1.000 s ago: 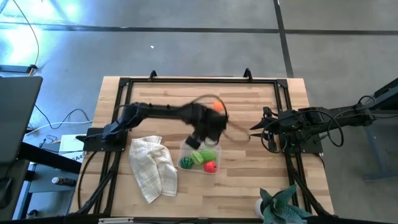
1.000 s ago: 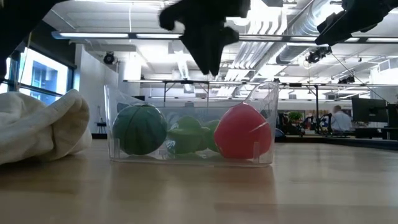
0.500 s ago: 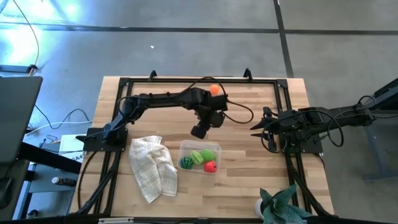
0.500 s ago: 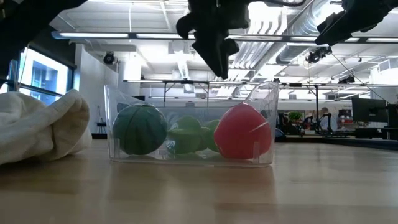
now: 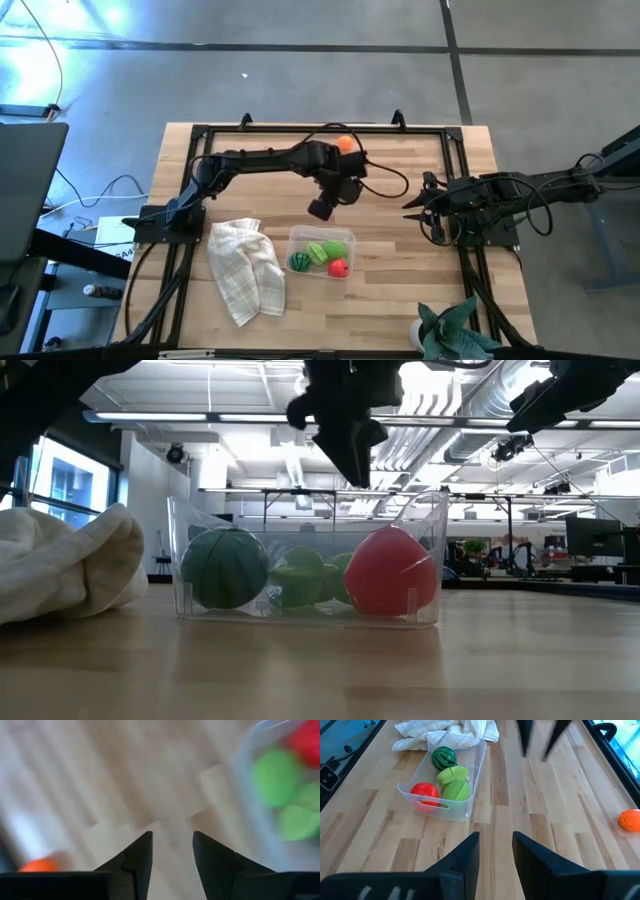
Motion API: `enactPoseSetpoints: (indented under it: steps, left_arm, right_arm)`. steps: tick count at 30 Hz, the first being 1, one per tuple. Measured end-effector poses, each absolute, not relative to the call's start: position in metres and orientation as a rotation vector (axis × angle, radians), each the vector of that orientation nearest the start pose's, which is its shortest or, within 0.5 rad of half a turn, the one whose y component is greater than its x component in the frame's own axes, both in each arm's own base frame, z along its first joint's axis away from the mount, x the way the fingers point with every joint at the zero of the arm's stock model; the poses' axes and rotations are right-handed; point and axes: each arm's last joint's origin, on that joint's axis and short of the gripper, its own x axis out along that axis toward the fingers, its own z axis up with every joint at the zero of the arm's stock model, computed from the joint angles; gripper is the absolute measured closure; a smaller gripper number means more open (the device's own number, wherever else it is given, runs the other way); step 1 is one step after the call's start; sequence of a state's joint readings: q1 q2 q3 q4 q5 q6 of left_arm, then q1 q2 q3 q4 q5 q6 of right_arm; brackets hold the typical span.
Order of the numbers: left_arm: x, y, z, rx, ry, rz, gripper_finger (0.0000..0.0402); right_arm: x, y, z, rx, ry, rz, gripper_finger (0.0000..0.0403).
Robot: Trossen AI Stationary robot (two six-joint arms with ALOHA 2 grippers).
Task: Pick and placing Produce into tupperware
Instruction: Put the orange tangerine into the transparent bin
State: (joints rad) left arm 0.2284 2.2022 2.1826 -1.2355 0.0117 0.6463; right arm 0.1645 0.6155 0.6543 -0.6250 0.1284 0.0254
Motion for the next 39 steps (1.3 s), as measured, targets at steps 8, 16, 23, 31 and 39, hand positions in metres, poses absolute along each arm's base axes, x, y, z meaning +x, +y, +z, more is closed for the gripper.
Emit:
enactPoseSetpoints:
  steps: [8,16,23,31,39]
  left_arm:
    - [0.447,0.117,0.284,0.574,1.239,-0.017,0.0273]
    - [0.429,0.177,0.284,0.356,1.183,0.026,0.0273]
    - [0.399,0.238,0.285,0.19,1.082,-0.033,0.0273]
    - [0.372,0.277,0.285,0.212,1.079,-0.022,0.0273]
    - [0.354,0.3,0.286,0.271,1.029,-0.095,0.0273]
  right_arm:
    - [0.126,0.017,0.272,-0.061,0.58,0.027,0.0297]
    - [0.126,0.017,0.272,-0.061,0.581,0.028,0.0297]
    - [0.126,0.017,0.272,-0.061,0.581,0.028,0.0297]
    - [0.126,0.017,0.272,-0.061,0.581,0.027,0.0297]
    - [0.126,0.017,0.272,-0.061,0.58,0.028,0.0297]
